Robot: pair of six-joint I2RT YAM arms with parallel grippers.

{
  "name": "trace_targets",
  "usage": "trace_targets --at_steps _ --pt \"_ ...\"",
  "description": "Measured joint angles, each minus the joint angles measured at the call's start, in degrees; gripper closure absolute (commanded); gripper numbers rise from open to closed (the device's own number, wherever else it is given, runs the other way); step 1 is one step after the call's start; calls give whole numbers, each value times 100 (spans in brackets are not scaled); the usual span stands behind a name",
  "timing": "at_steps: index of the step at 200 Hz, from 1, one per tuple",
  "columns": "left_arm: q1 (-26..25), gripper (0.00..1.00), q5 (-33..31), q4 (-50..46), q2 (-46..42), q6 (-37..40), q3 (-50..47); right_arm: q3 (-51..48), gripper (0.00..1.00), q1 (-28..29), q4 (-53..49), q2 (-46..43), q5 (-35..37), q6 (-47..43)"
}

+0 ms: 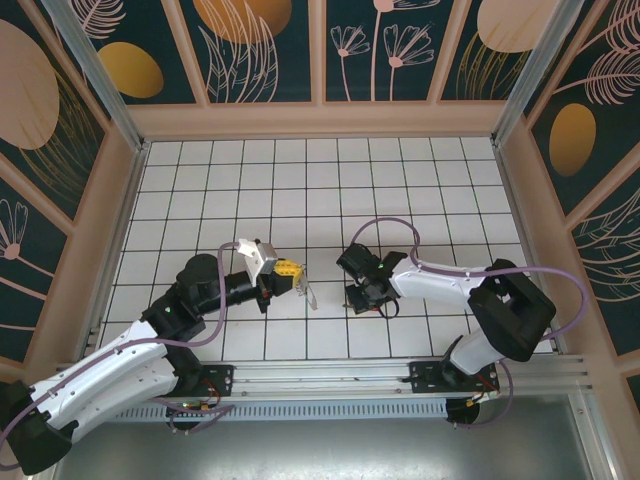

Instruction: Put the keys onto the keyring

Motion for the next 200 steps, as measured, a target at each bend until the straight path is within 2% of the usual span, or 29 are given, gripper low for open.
trace_targets --at_steps 34,98,131,163,200 --pt "0 100 0 -2 -7 0 0 -4 100 0 0 -33 68 31" --pt "0 100 -2 -181 -7 2 50 -7 100 125 0 -634 363 -92" --pt "0 100 0 -492 7 72 262 92 100 822 181 -1462 629 -564" --pt "0 100 48 -772 52 251 555 4 100 1491 990 -2608 688 -1235" --pt "0 100 295 -929 57 417 728 -402 100 1768 2105 -4030 345 -2013"
